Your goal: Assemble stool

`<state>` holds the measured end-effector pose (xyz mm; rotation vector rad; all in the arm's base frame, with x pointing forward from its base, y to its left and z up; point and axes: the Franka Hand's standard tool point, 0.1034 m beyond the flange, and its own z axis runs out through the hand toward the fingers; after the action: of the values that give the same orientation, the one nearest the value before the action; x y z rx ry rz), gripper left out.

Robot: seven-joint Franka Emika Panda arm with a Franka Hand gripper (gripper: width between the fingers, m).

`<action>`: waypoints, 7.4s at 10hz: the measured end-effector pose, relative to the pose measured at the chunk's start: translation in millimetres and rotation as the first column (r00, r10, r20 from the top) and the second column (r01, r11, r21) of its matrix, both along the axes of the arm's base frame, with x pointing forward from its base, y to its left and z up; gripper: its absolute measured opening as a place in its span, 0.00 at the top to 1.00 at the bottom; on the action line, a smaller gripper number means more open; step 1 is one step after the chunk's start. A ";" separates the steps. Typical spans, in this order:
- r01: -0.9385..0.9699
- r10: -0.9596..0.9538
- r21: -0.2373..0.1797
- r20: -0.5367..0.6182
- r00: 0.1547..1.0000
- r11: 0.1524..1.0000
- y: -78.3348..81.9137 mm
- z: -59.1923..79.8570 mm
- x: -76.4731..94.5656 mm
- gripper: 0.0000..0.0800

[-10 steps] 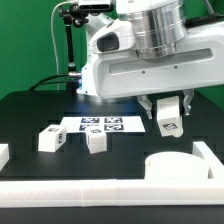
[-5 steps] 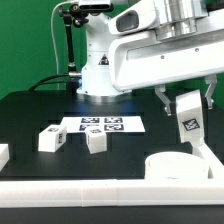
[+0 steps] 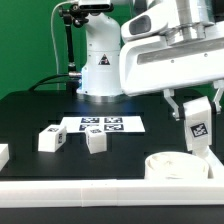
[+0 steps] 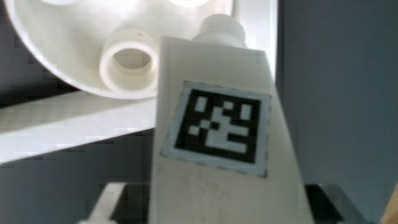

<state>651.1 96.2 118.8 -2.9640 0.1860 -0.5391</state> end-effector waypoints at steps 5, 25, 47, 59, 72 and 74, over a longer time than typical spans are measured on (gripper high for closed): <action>-0.094 0.097 -0.081 0.028 0.995 0.992 -5.6 6.4 6.6 0.59; -0.287 0.332 -0.276 0.131 0.934 0.917 -21.2 -9.9 9.7 0.59; -0.307 0.347 -0.282 0.103 0.932 0.909 -23.4 -26.9 2.3 0.59; -0.264 0.347 -0.327 0.228 0.910 0.907 -33.2 -36.6 -7.2 0.47; -0.301 0.339 -0.278 0.100 0.936 0.912 -34.1 -9.1 -6.7 0.19; -0.328 0.316 -0.203 -0.091 0.944 0.923 -27.0 -15.8 -15.1 0.19</action>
Offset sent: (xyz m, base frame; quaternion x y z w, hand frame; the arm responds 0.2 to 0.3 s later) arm 0.0000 0.0000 0.0000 0.0000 0.0000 0.0000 1.0000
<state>635.9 69.2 103.0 -3.1224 -0.3758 -0.4562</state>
